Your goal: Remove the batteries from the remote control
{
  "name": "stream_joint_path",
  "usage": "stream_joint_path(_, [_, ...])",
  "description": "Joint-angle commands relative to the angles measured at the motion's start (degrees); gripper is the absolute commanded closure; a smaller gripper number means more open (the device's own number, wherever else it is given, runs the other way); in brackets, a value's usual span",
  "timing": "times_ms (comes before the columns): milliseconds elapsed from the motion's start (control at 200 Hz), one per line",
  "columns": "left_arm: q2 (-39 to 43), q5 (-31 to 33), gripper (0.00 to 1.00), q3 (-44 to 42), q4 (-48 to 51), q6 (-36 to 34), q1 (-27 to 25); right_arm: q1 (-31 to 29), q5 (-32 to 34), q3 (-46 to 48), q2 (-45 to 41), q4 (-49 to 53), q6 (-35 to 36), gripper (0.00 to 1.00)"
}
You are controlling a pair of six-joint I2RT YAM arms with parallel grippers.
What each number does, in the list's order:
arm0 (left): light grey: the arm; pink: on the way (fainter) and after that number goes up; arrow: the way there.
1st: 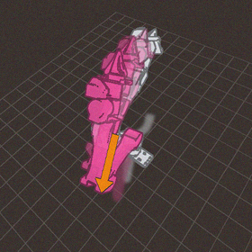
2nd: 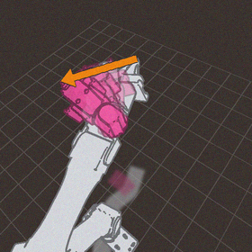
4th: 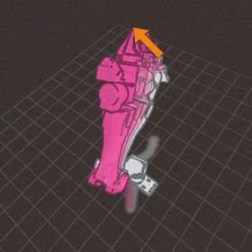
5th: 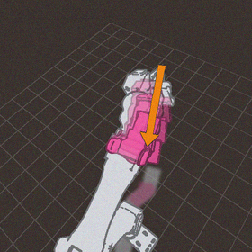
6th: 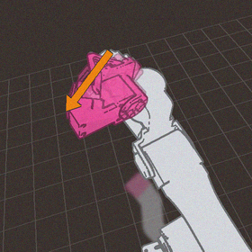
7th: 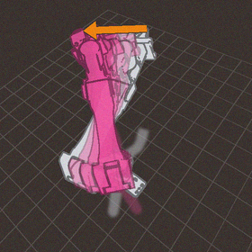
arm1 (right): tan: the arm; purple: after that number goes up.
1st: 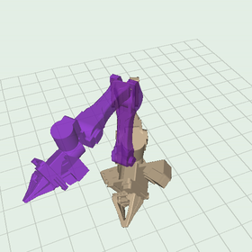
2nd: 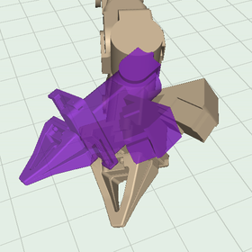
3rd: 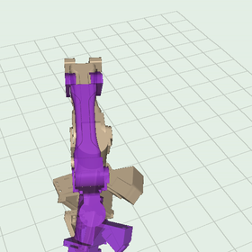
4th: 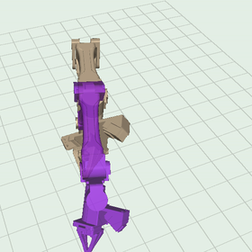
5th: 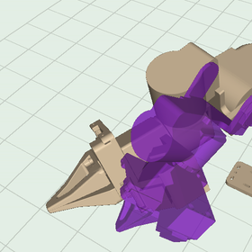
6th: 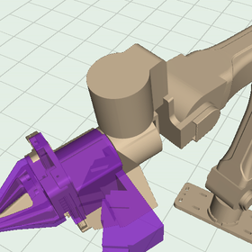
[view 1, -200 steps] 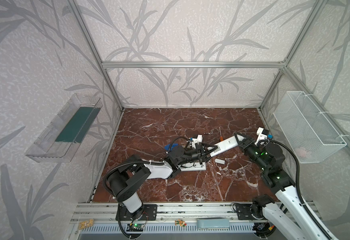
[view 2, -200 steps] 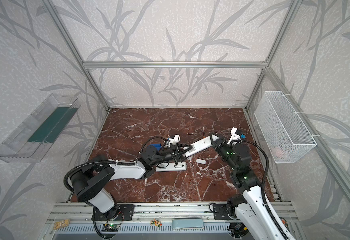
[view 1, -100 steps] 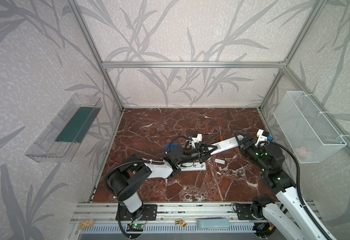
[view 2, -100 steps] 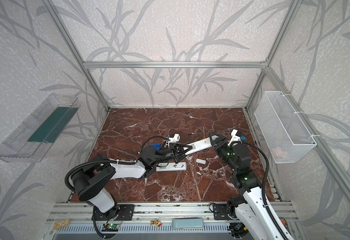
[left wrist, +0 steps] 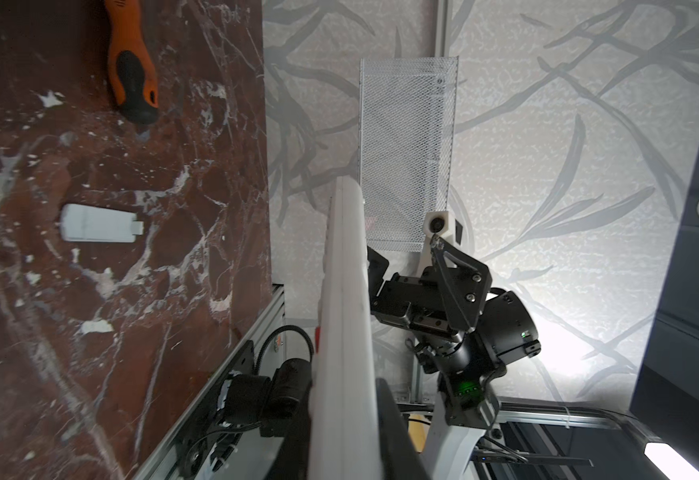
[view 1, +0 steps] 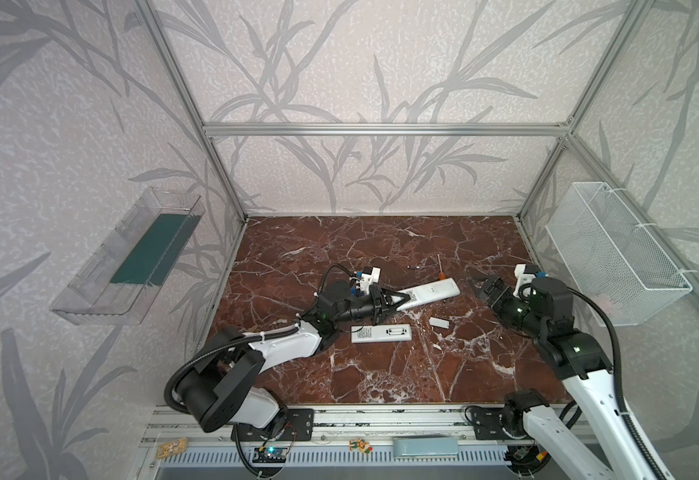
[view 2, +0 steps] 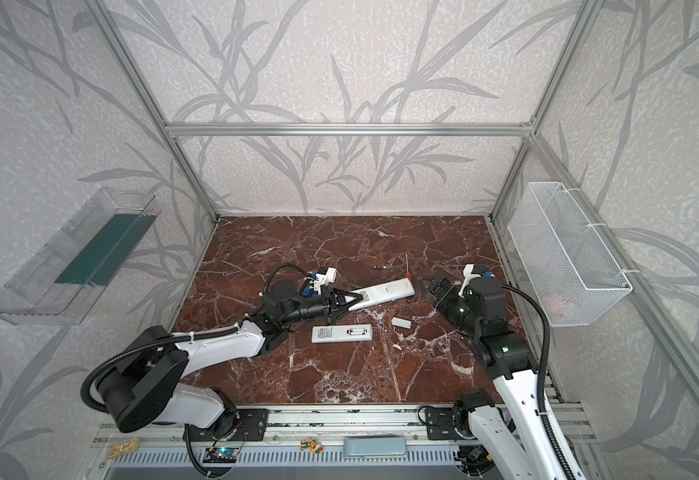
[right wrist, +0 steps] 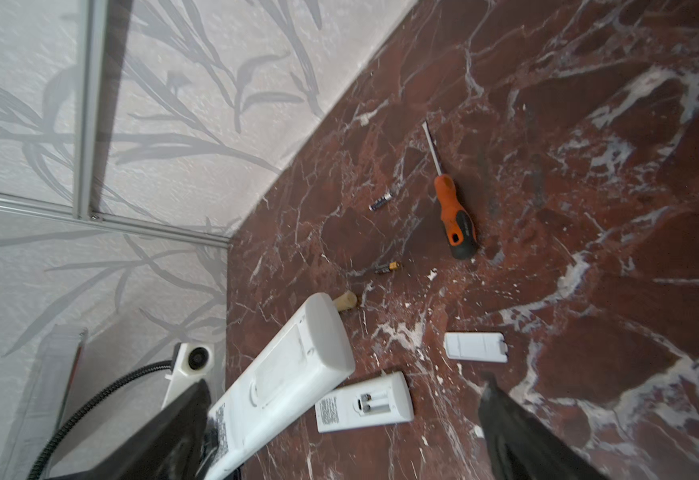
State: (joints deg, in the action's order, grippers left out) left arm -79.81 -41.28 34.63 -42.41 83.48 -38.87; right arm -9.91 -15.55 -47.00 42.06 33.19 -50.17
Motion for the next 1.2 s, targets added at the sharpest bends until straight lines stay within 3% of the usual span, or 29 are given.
stream_joint_path(0, [6.4, -2.2, 0.93, 4.8, 26.9, -17.3, 1.4, 0.3, -2.6, -5.3, 2.0, 12.1, 10.2, 0.01])
stream_joint_path(115, [11.7, 1.6, 0.99, 7.1, 42.9, -27.3, 2.6, 0.3, -2.6, -8.6, 2.7, 16.5, 16.1, 0.01])
stream_joint_path(390, [14.1, -2.1, 1.00, 5.5, 46.0, -32.3, 6.5, 0.3, -9.7, -7.9, 3.2, 14.7, 17.1, 0.01])
stream_joint_path(615, [12.6, -1.5, 1.00, 9.1, 59.0, -43.3, 6.6, -1.3, -18.9, -10.4, 9.7, 19.6, 24.7, 0.01])
stream_joint_path(800, [12.0, -1.3, 1.00, 8.4, 61.0, -45.7, 6.5, -14.2, -10.6, -11.2, 14.1, 23.2, 27.8, 0.01])
stream_joint_path(910, [12.0, -2.5, 1.00, 7.4, 59.4, -45.3, 6.1, -20.3, -10.3, -9.4, 17.3, 20.2, 26.4, 0.01])
stream_joint_path(1195, [11.4, -2.3, 1.00, 4.1, 57.0, -44.3, 2.7, -25.9, -8.0, -5.2, 21.0, 12.3, 21.6, 0.01])
